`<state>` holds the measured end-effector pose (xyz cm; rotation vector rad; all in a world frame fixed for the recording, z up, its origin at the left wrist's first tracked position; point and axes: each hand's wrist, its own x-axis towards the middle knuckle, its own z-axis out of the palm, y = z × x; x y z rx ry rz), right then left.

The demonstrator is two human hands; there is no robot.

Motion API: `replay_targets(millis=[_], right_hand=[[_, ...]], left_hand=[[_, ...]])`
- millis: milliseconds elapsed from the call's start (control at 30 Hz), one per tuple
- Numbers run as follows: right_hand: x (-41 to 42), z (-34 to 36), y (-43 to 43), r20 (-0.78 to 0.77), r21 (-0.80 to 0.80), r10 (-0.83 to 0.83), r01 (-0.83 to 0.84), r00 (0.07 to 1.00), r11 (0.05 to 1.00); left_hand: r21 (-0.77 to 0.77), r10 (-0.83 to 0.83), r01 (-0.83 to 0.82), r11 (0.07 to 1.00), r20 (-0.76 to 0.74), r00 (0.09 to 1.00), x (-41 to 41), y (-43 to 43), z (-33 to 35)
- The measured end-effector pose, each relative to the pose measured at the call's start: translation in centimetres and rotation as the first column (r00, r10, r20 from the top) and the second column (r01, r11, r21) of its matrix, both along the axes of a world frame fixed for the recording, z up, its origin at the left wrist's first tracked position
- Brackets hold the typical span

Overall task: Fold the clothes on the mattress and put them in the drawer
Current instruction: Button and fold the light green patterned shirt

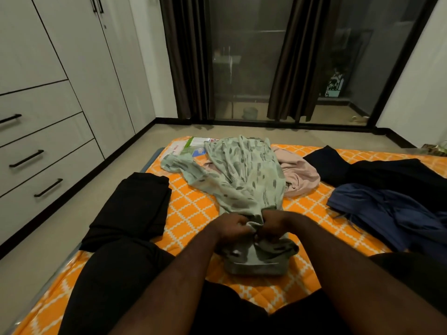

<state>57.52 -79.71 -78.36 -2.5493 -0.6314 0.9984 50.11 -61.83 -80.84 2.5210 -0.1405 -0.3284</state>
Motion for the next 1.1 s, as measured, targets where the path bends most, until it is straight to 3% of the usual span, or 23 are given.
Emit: replay_targets(millis=[100,200,333,467,600,733,800,900,1033,1100], right_hand=[[0.7,1.3,0.1,-0.033,-0.080,-0.022,0.019,0.999,0.997],[2.4,3.0,-0.1,-0.018,-0.191,-0.056,0.051,0.998,0.980],[4.7,5.1,0.8,0.333,-0.002,-0.152,0.161,0.931,0.987],[7.0,6.5,4.1,0.432,0.318,-0.297,0.164,0.852,0.934],[10.5,7.0,8.8,0.396,0.461,-0.264,0.059,0.880,0.886],[15.2,6.1,14.2,0.435,0.486,-0.243,0.000,0.867,0.874],[17.0,5.4,16.4,0.407,0.476,-0.236,0.016,0.883,0.879],[19.3,3.7,18.4,0.352,0.423,-0.216,0.051,0.911,0.905],[21.7,1.6,18.4,0.374,0.376,-0.191,0.040,0.907,0.926],[22.3,1.1,17.8,0.353,0.399,-0.221,0.068,0.909,0.915]], left_hand=[[-0.039,0.218,-0.215,0.976,0.190,0.957,0.3,0.2,0.1],[-0.145,0.401,-0.375,0.916,0.381,0.833,1.2,0.2,0.8],[-0.253,0.521,-0.455,0.854,0.424,0.741,4.1,1.9,2.7],[-0.319,0.621,-0.536,0.782,0.315,0.718,8.8,4.8,3.9],[-0.326,0.721,-0.659,0.677,0.115,0.684,15.5,8.2,3.4],[-0.360,0.736,-0.711,0.603,-0.093,0.671,21.4,10.3,2.4],[-0.292,0.749,-0.755,0.587,-0.158,0.643,23.7,10.7,1.7],[-0.195,0.792,-0.803,0.563,-0.149,0.592,26.1,11.1,0.4],[-0.273,0.876,-0.870,0.410,-0.146,0.459,28.2,11.7,-1.2],[-0.253,0.900,-0.878,0.407,-0.054,0.433,29.0,11.8,-1.7]])
